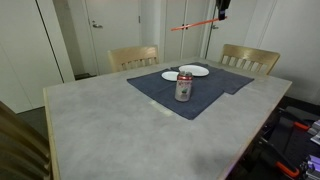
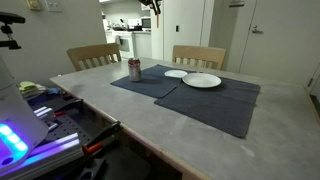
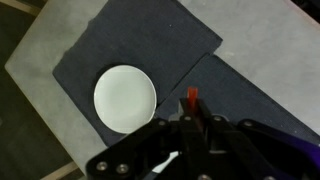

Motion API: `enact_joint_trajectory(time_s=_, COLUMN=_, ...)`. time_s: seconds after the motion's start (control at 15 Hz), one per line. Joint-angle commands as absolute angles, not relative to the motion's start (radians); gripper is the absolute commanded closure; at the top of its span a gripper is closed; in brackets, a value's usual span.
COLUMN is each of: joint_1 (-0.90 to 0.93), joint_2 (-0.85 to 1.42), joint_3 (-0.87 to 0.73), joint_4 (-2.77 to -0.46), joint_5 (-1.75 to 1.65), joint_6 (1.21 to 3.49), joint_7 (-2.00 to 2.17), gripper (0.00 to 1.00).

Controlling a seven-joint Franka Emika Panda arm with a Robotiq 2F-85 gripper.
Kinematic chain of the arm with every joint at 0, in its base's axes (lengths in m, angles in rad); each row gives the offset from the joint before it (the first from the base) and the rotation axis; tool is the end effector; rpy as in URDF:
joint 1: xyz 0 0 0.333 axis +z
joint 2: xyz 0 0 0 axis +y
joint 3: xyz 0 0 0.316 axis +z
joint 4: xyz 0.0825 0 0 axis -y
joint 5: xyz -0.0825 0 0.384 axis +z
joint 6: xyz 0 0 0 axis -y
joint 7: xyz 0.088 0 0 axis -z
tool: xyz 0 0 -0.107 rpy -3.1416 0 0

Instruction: Pick up the drinking straw from the table and put it in the can drink

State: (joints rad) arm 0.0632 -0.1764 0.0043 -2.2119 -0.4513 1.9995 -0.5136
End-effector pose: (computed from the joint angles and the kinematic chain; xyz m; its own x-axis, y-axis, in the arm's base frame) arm 0.4935 0.0069 0.4556 0.7160 0.6496 -0.2558 0.6974 -0.6490 0.3041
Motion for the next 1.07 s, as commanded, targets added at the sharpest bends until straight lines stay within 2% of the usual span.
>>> enact_joint_trajectory(time_s=0.0, joint_1=0.064, joint_2=-0.184, joint_3=0.009, joint_4=-2.203, joint_5=-0.43, joint_6=1.997, joint_7=-0.531, gripper=0.92)
enact_joint_trajectory(time_s=0.2, joint_1=0.065, joint_2=-0.196, joint_3=0.008, joint_4=-2.199, joint_5=-0.417, joint_6=1.997, joint_7=-0.545, gripper=0.92)
enact_joint_trajectory(time_s=0.27, joint_1=0.065, joint_2=-0.196, joint_3=0.008, joint_4=-2.199, joint_5=-0.417, joint_6=1.997, joint_7=-0.545, gripper=0.98)
enact_joint_trajectory(time_s=1.0, joint_1=0.166, joint_2=-0.099, joint_3=0.142, joint_4=-2.056, joint_5=-0.641, joint_6=1.726, joint_7=-0.807, gripper=0.98)
